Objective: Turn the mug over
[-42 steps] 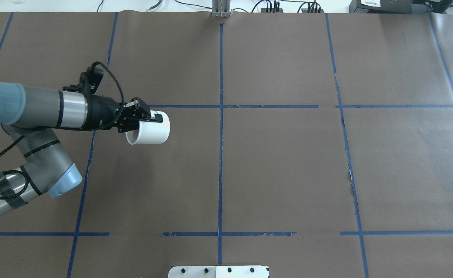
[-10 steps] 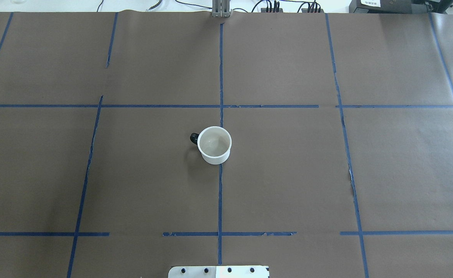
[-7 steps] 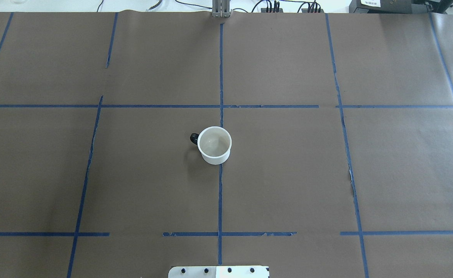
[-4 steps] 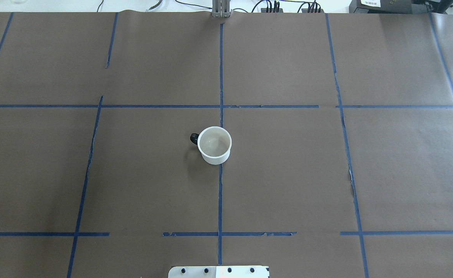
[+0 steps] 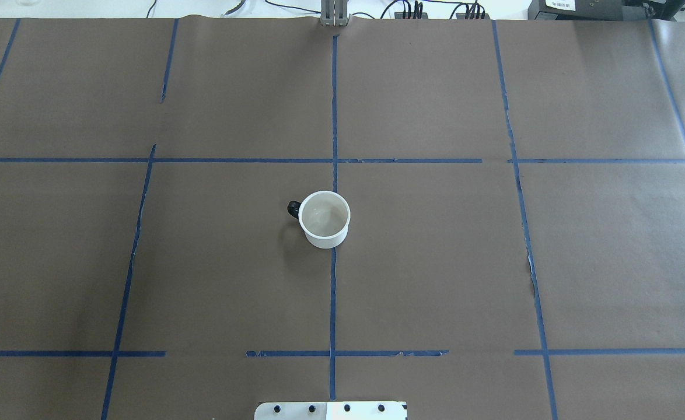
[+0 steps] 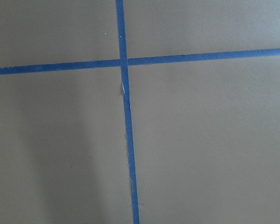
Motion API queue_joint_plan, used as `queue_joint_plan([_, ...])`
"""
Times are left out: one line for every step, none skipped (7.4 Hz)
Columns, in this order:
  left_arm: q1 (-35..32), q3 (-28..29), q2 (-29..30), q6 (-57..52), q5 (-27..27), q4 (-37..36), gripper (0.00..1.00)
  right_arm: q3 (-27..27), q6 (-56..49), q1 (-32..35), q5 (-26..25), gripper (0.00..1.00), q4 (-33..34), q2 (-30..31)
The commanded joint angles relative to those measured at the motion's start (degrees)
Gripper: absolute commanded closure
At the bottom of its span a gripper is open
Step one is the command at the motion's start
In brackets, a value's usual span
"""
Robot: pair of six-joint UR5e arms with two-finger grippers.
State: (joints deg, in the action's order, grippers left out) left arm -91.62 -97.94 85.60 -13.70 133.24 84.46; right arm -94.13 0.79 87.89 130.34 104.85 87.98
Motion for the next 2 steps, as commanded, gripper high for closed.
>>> queue_joint_plan([-0.05,0.03,0.09,-0.10,0.09,0.00,0.00,0.00,0.00,0.00,0.00,0.00,0.00,0.00])
queue_joint_plan([0.04,0.21,0.18,-0.19,0.09,0.00,0.00,0.00,0.00,0.00,0.00,0.00,0.00,0.00])
